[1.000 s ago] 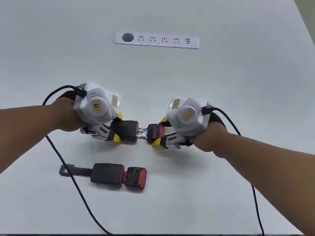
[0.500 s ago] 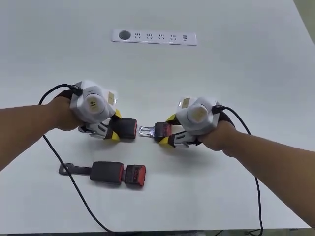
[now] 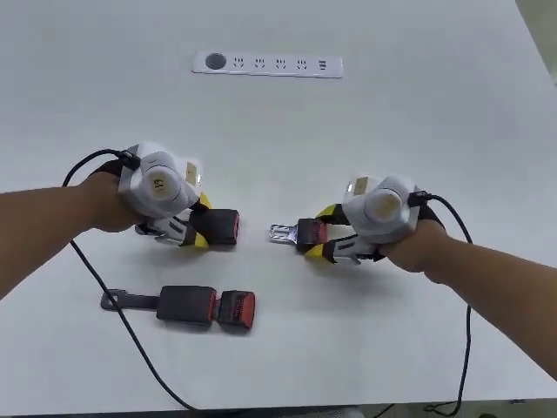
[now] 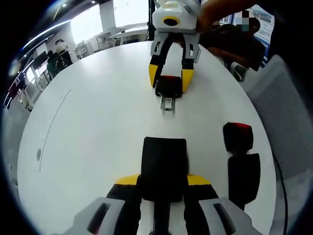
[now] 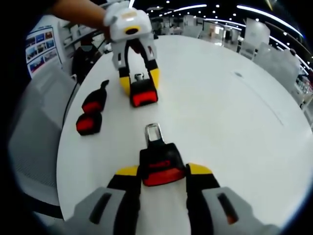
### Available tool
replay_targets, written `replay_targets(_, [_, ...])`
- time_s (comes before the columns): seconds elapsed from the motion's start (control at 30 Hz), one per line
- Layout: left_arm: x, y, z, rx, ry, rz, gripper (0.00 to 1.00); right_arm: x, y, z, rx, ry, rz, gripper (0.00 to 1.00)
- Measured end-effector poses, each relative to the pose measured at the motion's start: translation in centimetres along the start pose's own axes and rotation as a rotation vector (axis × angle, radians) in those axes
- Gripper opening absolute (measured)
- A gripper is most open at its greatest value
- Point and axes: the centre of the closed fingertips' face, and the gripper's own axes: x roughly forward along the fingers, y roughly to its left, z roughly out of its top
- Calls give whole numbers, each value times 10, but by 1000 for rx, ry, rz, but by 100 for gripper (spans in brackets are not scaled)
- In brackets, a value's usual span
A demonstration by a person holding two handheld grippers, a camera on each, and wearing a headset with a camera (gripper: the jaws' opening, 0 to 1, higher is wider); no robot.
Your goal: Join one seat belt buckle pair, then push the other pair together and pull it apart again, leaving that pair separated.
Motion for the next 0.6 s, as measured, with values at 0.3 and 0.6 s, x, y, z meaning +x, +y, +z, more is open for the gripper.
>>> replay_targets(0.3, [0, 1, 0, -4, -3, 2, 34, -15, -3, -18, -2, 5, -4, 36])
replay_targets(0.6, [0, 1, -1, -5, -5, 0, 35, -28, -8, -37, 10, 19, -14, 36])
